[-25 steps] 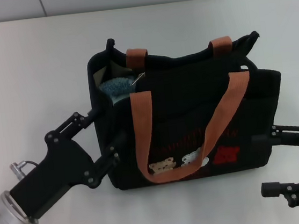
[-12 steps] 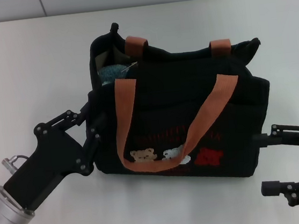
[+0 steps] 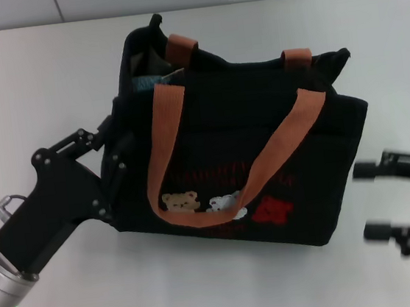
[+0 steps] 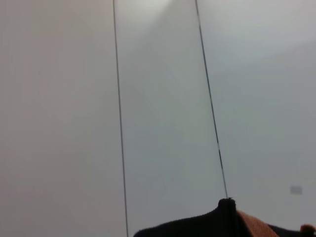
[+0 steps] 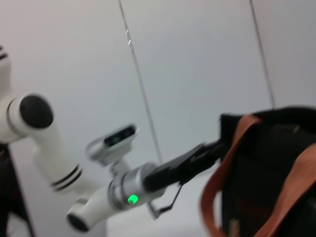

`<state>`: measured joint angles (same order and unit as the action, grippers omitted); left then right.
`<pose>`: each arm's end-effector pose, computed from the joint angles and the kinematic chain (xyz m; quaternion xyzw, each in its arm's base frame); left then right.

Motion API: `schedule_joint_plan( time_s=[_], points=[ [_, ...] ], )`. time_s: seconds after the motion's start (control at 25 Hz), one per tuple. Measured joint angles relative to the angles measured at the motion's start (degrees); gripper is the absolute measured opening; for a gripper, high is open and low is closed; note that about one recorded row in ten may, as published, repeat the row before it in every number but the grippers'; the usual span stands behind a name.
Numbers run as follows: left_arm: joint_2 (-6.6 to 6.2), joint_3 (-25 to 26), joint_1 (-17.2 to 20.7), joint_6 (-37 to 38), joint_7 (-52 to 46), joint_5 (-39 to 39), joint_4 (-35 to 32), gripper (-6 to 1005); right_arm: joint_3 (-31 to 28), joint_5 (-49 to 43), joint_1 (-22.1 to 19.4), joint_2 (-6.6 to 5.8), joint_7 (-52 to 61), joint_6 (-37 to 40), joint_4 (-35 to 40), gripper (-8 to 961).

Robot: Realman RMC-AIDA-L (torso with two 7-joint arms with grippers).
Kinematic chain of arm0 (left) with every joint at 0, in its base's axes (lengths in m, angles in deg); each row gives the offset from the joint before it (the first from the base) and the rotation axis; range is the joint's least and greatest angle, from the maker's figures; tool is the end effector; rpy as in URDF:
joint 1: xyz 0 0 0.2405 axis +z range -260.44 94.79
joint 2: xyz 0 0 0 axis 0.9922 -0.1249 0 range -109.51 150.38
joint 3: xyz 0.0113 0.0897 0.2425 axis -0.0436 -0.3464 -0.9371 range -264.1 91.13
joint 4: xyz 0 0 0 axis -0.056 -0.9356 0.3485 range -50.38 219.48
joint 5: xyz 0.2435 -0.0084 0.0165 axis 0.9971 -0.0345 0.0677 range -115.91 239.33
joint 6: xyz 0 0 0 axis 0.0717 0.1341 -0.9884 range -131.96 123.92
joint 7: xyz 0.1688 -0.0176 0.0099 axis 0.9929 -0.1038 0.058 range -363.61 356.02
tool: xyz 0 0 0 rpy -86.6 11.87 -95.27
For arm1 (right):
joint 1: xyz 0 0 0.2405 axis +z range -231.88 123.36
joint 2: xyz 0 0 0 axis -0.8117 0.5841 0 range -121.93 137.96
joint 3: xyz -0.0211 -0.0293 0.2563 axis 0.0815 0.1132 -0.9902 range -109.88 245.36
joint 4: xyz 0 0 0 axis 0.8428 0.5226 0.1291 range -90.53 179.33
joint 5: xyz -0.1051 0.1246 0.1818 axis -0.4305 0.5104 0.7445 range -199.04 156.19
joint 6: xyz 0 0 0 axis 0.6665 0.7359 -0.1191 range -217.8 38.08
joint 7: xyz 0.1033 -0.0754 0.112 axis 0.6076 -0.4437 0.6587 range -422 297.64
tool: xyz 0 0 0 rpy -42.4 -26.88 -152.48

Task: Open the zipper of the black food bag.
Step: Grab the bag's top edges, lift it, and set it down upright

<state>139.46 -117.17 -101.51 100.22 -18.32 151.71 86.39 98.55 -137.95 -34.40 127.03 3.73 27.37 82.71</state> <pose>-0.2964 0.2464 -0.0616 -0.8070 -0.0483 -0.4538 0.3748 0.2945 0.2573 0.0085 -0.9251 0.1362 0.3522 0.0405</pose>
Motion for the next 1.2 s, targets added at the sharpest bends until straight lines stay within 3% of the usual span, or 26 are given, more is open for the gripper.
schedule_joint_plan(
  time_s=[0.28,0.48,0.6,0.84,1.2],
  points=[
    [-0.2,0.3,-2.0,5.3,-0.3,0.1,-2.9,214,-8.6,14.7,0.4,0.0,5.0,-0.6,1.1,793],
    [-0.27,0.1,-4.0,7.4,-1.1,0.3,-4.4,214,-7.5,23.0,3.5,0.03,14.2,-5.0,9.0,790],
    [-0.25,0.0,-5.3,7.3,-1.8,0.4,-4.8,210,-2.3,23.0,7.1,0.14,20.0,-9.3,15.0,788],
    [-0.2,-0.2,-6.3,7.2,-1.8,0.5,-5.4,209,13.9,19.6,11.6,0.15,27.2,-19.3,26.5,784],
    [-0.19,-0.2,-6.3,7.4,-1.8,0.5,-5.5,208,25.4,11.5,17.6,0.04,35.0,-24.4,32.8,779]
  ],
)
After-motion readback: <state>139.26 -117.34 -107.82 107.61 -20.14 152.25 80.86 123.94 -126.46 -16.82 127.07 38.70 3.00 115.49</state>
